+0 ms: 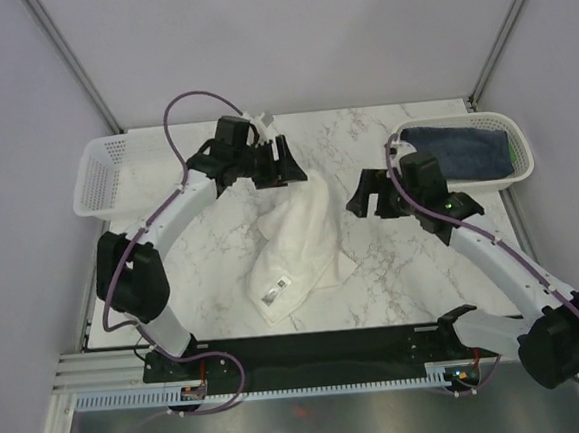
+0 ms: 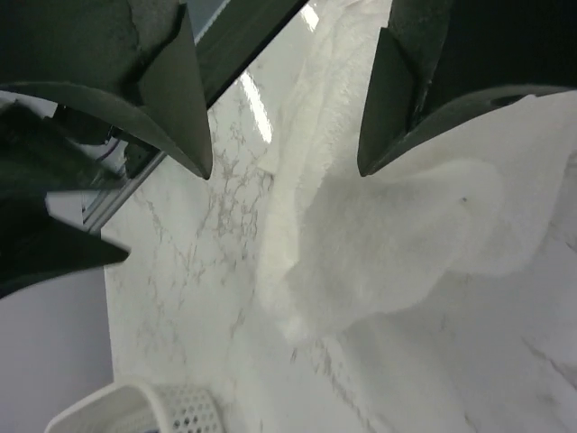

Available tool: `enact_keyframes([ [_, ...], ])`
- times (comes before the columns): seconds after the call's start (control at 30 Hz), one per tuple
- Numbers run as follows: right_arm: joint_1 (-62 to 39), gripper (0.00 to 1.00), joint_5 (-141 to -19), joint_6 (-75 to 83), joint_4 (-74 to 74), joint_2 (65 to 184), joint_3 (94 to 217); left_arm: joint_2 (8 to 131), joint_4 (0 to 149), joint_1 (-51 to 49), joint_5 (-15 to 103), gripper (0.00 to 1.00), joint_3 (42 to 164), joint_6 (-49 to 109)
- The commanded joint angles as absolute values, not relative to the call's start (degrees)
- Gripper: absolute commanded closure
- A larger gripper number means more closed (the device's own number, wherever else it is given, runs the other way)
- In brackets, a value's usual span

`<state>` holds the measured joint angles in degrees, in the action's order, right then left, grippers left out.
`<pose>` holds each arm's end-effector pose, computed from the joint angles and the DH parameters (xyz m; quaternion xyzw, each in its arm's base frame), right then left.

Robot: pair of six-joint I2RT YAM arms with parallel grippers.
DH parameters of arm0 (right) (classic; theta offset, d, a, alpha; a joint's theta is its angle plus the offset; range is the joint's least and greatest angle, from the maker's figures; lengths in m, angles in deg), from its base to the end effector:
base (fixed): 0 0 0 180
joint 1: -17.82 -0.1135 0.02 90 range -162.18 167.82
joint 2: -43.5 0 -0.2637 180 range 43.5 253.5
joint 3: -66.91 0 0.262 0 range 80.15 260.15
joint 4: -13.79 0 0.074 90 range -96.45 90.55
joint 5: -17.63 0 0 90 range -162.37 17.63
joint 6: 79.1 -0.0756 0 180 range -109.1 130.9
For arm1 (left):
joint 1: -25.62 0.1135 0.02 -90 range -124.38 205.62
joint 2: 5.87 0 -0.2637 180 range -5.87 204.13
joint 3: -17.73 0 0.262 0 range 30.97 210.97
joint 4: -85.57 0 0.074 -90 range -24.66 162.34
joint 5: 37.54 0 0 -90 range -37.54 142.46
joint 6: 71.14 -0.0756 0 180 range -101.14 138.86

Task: Fold and stack the towels
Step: Move the towel to the center of the board, then flatten out the crumpled towel

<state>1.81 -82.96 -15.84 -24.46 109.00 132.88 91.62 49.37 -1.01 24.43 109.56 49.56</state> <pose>0.2748 0.0933 0.2647 0.0432 0.8940 0.2369 0.3779 0.3594 -0.2200 0.2552 0.0673 0.8888 -0.3838 0.2411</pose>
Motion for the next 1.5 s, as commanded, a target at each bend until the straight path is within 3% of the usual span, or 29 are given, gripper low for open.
enact_keyframes([
  [0.0, -10.36, 0.05, -79.33, -11.79, -21.16, 105.47, 131.75, 86.42, 39.68, 3.62, 29.24, 0.25, 118.68, 44.88],
  [0.07, -20.2, 0.08, -75.38, -9.49, -20.63, 105.38, 131.13, 82.65, 37.27, 7.14, 30.05, 0.15, 117.99, 46.37],
  [0.1, -23.19, 0.09, -73.36, -8.36, -19.94, 105.9, 130.35, 81.16, 37.27, 8.99, 29.26, 0.01, 116.76, 46.98],
  [0.3, -47.28, 0.32, -61.84, -5.44, -10.54, 112.99, 128.67, 68.23, 35.86, 19.63, 30.49, 0.0, 106.39, 47.96],
  [0.4, -55.9, 0.65, -54.9, -5.53, -8.24, 121.16, 131.11, 63.13, 35.69, 25.42, 29.35, 0.0, 103.48, 49.01],
  [0.53, -62.85, 0.57, -50.93, -5.97, -7.36, 129.45, 133.76, 61.45, 33.93, 28.52, 30.84, 0.0, 104.8, 48.92],
  [0.63, -66.81, 0.56, -50.05, -4.83, -6.22, 134.72, 135.69, 61.45, 34.19, 28.61, 30.66, 0.0, 103.05, 49.27],
  [1.2, -68.05, 0.52, -44.86, -3.42, -5.43, 148.35, 140.44, 60.84, 38.94, 28.87, 27.41, 0.0, 98.12, 49.01],
  [1.27, -68.05, 0.56, -42.76, -3.77, -5.43, 148.88, 140.36, 60.75, 39.11, 28.78, 27.32, 0.0, 98.03, 48.75],
  [1.37, -68.05, 0.81, -40.92, -4.83, -5.95, 146.18, 140.01, 60.57, 39.64, 28.78, 26.89, 0.0, 97.77, 47.96],
  [1.4, -68.05, 0.98, -40.3, -5.18, -6.39, 144.77, 140.01, 60.49, 39.64, 28.78, 26.45, 0.0, 97.59, 46.83],
  [1.47, -68.05, 1.0, -39.07, -5.79, -9.28, 140.37, 140.18, 60.4, 39.73, 28.87, 26.0, 0.0, 97.42, 45.94],
])
